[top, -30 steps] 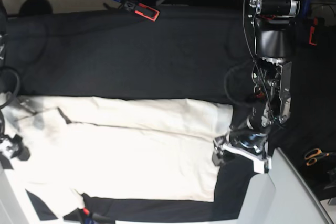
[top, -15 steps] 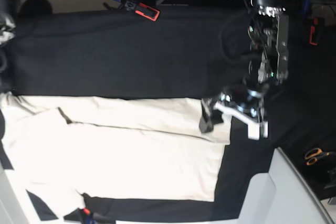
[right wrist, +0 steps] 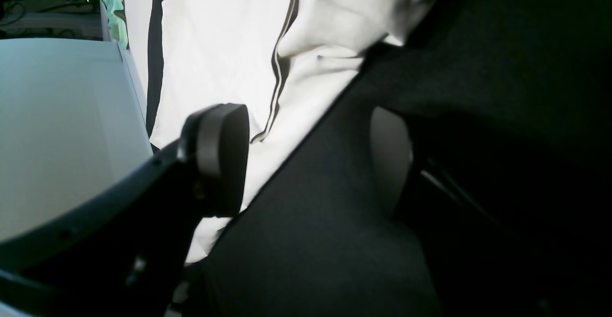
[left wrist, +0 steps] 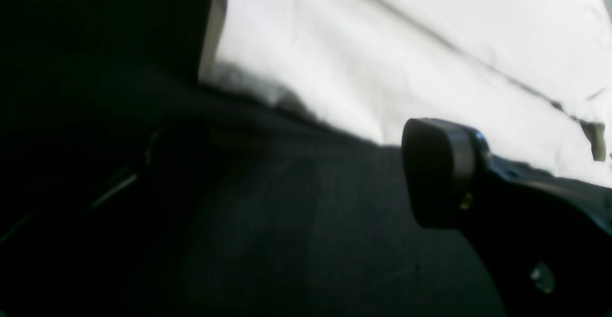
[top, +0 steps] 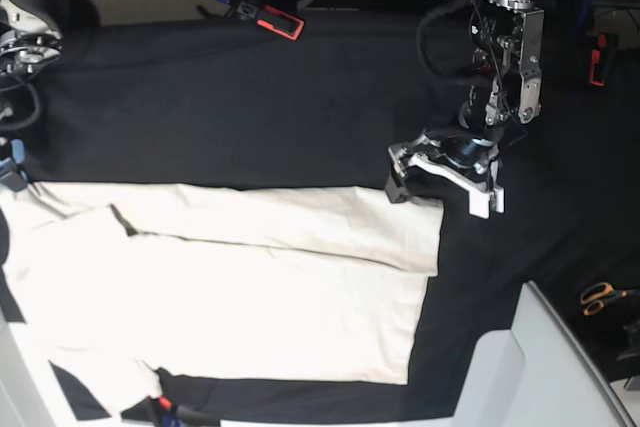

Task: Fold the T-shirt properly
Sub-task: 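Open left gripper and lift it off the folded edge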

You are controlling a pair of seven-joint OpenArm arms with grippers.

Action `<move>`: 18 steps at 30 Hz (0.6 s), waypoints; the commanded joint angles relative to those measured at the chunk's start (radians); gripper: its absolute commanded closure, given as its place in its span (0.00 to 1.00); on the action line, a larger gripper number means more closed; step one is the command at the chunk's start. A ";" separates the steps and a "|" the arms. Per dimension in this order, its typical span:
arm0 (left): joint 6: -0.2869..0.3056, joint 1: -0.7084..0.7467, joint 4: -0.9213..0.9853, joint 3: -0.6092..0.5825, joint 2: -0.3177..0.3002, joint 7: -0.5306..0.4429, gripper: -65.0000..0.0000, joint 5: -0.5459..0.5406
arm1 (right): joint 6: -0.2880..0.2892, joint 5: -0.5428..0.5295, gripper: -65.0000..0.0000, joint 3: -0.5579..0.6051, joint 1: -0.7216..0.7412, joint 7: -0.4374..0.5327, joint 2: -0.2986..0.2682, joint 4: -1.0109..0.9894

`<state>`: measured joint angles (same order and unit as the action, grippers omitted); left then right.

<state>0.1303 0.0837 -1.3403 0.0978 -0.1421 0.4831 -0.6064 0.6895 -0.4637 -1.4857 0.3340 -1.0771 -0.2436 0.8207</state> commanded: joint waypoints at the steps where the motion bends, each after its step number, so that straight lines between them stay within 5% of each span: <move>1: 0.009 -0.014 -0.018 0.032 0.009 -0.027 0.08 -0.013 | 0.009 -0.020 0.43 0.002 0.014 0.008 -0.023 0.015; 6: 0.013 -0.019 0.038 0.276 0.098 -0.025 0.08 -0.005 | 0.009 -0.020 0.43 0.002 0.004 0.008 -0.026 0.015; 18: 0.013 -0.160 0.213 0.213 0.112 -0.027 0.08 -0.011 | 0.009 -0.020 0.43 0.002 0.003 0.005 -0.023 0.015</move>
<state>0.1425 -0.0578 -1.1172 0.3115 -0.0254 0.4595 -0.6132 0.6895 -0.4641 -1.4857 0.3210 -1.0779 -0.2447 0.8207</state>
